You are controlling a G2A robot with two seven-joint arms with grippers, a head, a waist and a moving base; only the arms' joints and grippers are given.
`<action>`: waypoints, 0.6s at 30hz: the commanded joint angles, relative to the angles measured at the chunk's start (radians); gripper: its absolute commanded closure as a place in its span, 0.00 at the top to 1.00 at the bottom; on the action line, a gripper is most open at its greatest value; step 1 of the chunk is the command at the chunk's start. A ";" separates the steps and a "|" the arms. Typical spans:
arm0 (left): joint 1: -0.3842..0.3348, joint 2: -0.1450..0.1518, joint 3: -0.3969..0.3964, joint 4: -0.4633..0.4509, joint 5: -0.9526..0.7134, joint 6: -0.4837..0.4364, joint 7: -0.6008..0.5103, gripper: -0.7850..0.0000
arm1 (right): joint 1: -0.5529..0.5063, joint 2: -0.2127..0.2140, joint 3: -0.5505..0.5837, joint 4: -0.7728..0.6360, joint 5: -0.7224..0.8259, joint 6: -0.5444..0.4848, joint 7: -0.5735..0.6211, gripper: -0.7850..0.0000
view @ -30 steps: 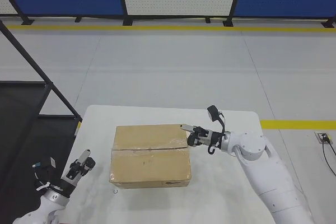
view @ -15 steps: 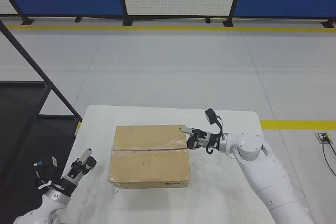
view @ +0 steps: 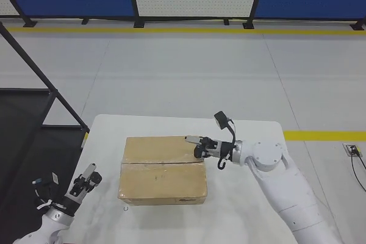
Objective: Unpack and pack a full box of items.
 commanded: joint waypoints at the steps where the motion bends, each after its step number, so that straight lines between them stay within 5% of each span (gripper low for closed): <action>1: 0.006 0.001 -0.007 0.004 -0.005 -0.004 0.002 1.00 | 0.028 -0.012 -0.035 0.048 0.013 0.007 0.003 1.00; 18: 0.024 0.005 -0.031 0.018 -0.034 -0.019 -0.013 1.00 | 0.230 -0.156 -0.284 0.332 0.118 -0.089 -0.030 1.00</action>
